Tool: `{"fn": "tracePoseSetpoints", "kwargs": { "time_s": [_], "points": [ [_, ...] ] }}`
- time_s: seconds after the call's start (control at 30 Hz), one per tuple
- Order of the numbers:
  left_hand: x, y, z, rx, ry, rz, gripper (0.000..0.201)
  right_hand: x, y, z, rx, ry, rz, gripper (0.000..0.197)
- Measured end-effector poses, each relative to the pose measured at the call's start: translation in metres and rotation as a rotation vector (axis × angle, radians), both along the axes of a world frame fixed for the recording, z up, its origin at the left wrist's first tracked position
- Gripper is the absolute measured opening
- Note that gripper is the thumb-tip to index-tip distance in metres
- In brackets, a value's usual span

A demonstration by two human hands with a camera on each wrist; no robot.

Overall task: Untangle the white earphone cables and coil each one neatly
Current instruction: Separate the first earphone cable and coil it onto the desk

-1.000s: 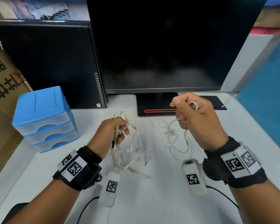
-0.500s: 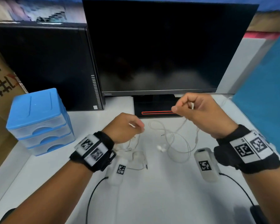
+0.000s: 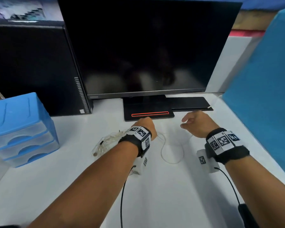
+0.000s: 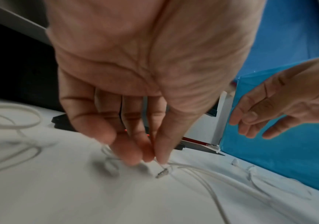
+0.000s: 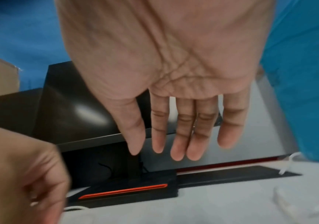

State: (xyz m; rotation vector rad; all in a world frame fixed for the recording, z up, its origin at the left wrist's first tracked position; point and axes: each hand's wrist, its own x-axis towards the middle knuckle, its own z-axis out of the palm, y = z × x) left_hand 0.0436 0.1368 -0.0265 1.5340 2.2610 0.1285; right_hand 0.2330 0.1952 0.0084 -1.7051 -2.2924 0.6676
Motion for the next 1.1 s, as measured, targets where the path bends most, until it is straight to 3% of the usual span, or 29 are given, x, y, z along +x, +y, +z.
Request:
{"fn": "tracePoseSetpoints", "kwargs": {
  "time_s": [0.07, 0.17, 0.3, 0.47, 0.53, 0.67, 0.77, 0.93, 1.03, 1.1],
  "points": [
    [0.002, 0.003, 0.002, 0.040, -0.021, -0.037, 0.010, -0.015, -0.004, -0.006, -0.024, 0.028, 0.071, 0.009],
    [0.007, 0.006, 0.001, 0.074, -0.099, -0.100, 0.028, -0.036, 0.000, -0.019, -0.049, -0.050, 0.118, 0.011],
    [0.013, -0.001, -0.007, -0.001, 0.033, -0.180, 0.041, -0.053, 0.001, -0.036, -0.053, -0.267, 0.075, 0.014],
    [0.002, -0.008, -0.008, -0.103, 0.088, -0.170, 0.034, -0.051, -0.002, -0.038, -0.023, -0.276, 0.069, 0.008],
    [-0.009, -0.012, -0.005, -0.067, -0.009, -0.143, 0.039, -0.047, -0.003, -0.033, -0.012, -0.128, 0.085, 0.002],
    [-0.020, -0.029, 0.022, 0.334, -0.260, -0.110, 0.039, -0.050, -0.020, -0.014, 0.027, 0.307, 0.214, 0.011],
    [-0.028, -0.048, 0.036, 0.372, -0.480, -0.148, 0.028, -0.059, -0.045, -0.003, 0.078, 0.552, 0.354, 0.024],
    [-0.043, -0.093, 0.035, 0.443, -0.861, 0.003, 0.031, -0.075, -0.076, 0.004, 0.203, 0.668, 0.351, 0.020],
    [-0.050, -0.116, 0.033, 0.414, -0.958, 0.030, 0.031, -0.084, -0.085, 0.010, 0.245, 0.698, 0.323, 0.015],
    [-0.055, -0.130, 0.035, 0.408, -1.006, 0.044, 0.029, -0.084, -0.088, 0.013, 0.283, 0.604, 0.372, 0.009]
  ]
}}
